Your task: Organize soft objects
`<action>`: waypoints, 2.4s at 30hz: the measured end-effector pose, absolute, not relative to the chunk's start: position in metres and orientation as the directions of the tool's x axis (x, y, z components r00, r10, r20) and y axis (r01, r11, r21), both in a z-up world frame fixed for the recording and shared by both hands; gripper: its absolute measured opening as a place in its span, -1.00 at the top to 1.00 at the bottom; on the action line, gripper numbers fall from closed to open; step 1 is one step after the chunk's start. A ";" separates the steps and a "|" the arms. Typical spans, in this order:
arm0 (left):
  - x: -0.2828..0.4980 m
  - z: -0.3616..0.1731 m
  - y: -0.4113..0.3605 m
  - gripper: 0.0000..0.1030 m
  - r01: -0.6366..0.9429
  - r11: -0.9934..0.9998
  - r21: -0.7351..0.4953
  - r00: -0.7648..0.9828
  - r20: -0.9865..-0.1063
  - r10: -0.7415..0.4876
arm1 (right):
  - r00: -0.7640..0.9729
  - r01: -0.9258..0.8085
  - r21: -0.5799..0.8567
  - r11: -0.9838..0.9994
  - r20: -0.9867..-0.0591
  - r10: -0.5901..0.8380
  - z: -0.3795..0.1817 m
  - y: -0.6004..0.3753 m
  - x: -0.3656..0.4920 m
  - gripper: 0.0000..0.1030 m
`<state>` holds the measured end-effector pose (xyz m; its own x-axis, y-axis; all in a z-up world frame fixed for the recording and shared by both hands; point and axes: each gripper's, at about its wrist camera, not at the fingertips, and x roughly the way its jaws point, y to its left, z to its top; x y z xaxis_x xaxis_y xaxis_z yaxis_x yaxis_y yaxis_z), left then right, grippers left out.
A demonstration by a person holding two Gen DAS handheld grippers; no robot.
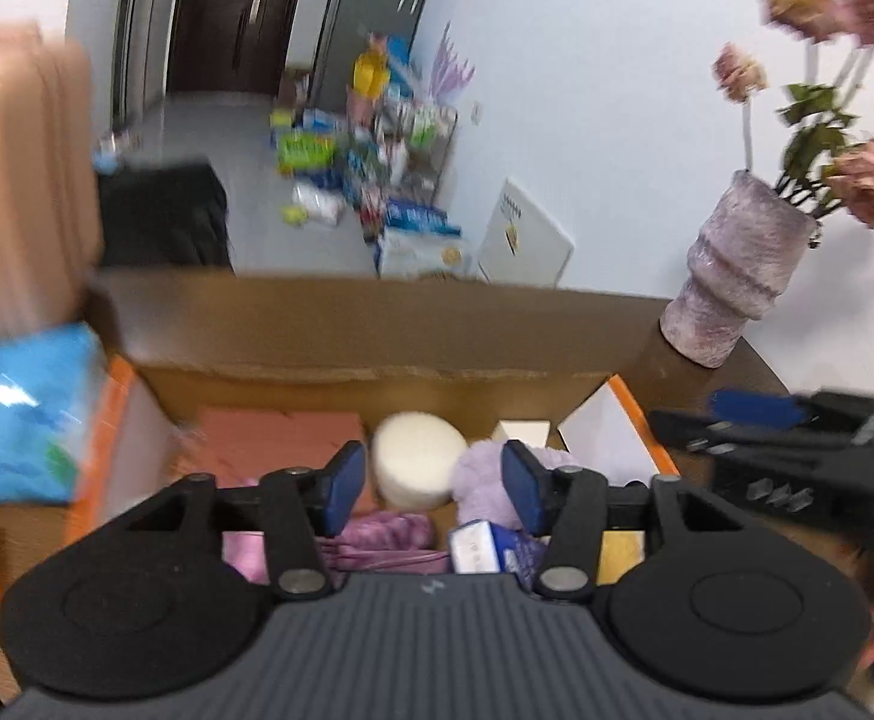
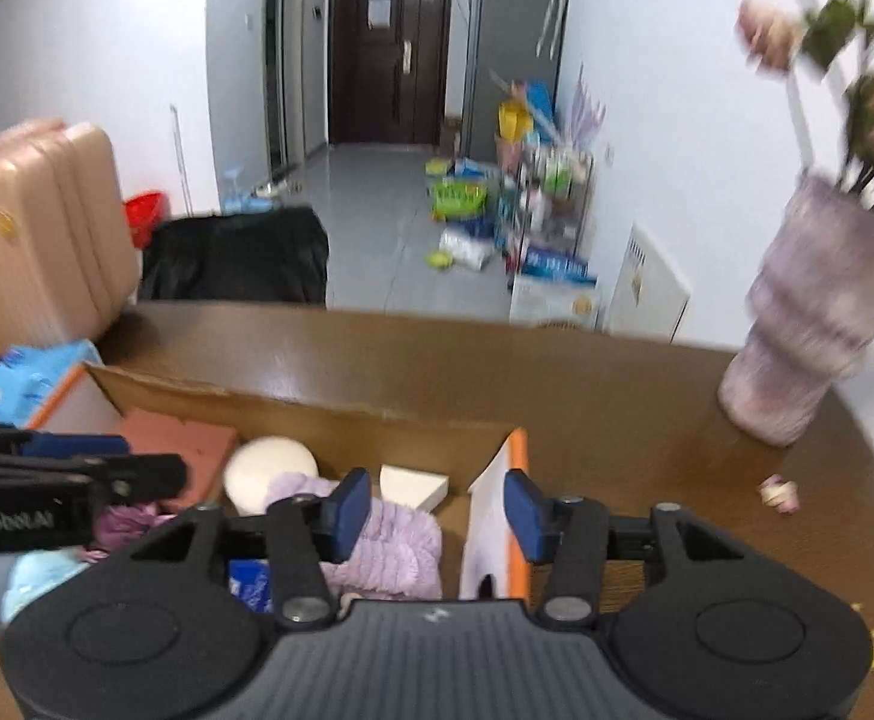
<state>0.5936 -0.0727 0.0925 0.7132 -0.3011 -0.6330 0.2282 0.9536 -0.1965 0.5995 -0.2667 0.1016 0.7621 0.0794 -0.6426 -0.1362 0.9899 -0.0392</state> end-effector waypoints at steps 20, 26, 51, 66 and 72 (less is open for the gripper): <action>0.379 0.157 -0.027 -0.98 0.046 0.998 0.037 0.955 -0.295 -0.033 | 0.963 -0.049 0.022 0.999 -0.263 0.054 0.157 -0.291 0.373 -0.72; 0.303 0.131 -0.021 -1.00 0.079 0.997 0.017 0.964 -0.255 -0.072 | 0.971 -0.083 0.059 0.995 -0.218 0.094 0.123 -0.275 0.304 -0.73; 0.019 0.046 0.030 -1.00 -0.033 0.998 0.052 0.969 -0.244 0.045 | 0.948 -0.116 0.090 0.989 -0.288 0.138 0.030 -0.220 0.024 -0.92; 0.021 0.055 0.029 -1.00 -0.023 0.999 0.038 0.976 -0.217 0.031 | 0.957 -0.098 0.091 0.991 -0.265 0.119 0.035 -0.224 0.026 -0.93; 0.019 0.054 0.028 -1.00 -0.023 0.999 0.041 0.976 -0.218 0.032 | 0.956 -0.113 0.097 0.989 -0.261 0.135 0.033 -0.223 0.025 -0.93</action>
<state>0.0194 0.0280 0.0540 0.9755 0.0318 -0.2176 -0.0235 0.9989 0.0408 0.0254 -0.2234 0.0334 0.9559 0.1353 -0.2606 -0.1134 0.9888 0.0975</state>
